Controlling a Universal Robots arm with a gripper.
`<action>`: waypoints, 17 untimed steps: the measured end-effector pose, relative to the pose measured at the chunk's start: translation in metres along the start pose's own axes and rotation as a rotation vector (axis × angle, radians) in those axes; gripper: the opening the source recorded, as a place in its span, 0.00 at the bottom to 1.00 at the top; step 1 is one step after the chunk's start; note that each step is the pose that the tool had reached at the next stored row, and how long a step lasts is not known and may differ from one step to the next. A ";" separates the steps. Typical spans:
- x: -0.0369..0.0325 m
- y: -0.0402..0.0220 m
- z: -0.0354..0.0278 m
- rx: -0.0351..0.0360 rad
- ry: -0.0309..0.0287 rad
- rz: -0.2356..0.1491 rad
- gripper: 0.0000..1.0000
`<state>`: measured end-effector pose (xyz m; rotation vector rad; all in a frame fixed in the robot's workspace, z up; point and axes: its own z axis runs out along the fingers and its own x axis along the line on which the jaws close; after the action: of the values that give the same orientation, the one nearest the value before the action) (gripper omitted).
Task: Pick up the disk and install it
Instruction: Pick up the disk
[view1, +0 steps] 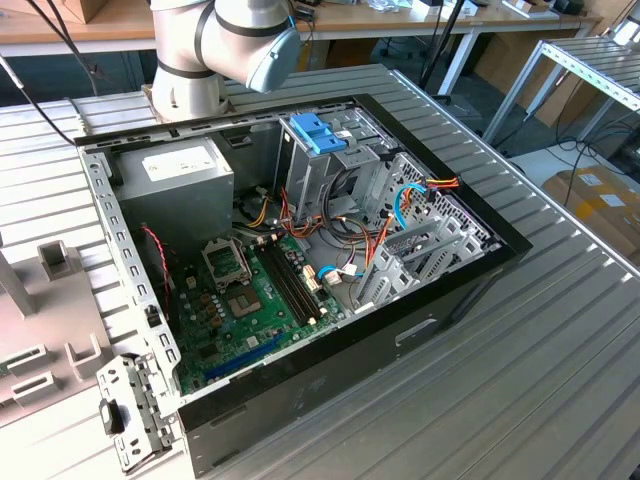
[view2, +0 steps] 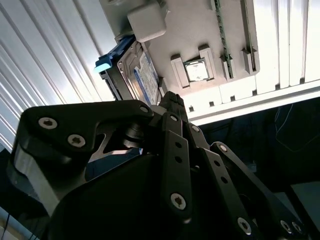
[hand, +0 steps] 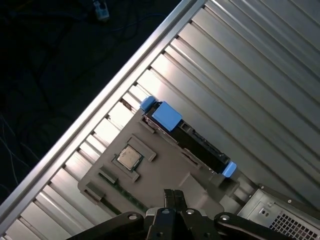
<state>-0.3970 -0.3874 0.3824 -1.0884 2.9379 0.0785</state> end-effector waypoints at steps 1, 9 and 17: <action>0.0000 0.0000 0.0000 -0.0002 0.0004 -0.010 0.11; 0.0000 0.0000 0.0000 -0.0012 0.0023 -0.051 0.11; 0.0000 0.0000 0.0000 -0.0026 0.0048 -0.108 0.11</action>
<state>-0.3970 -0.3874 0.3824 -1.2461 2.8775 0.0791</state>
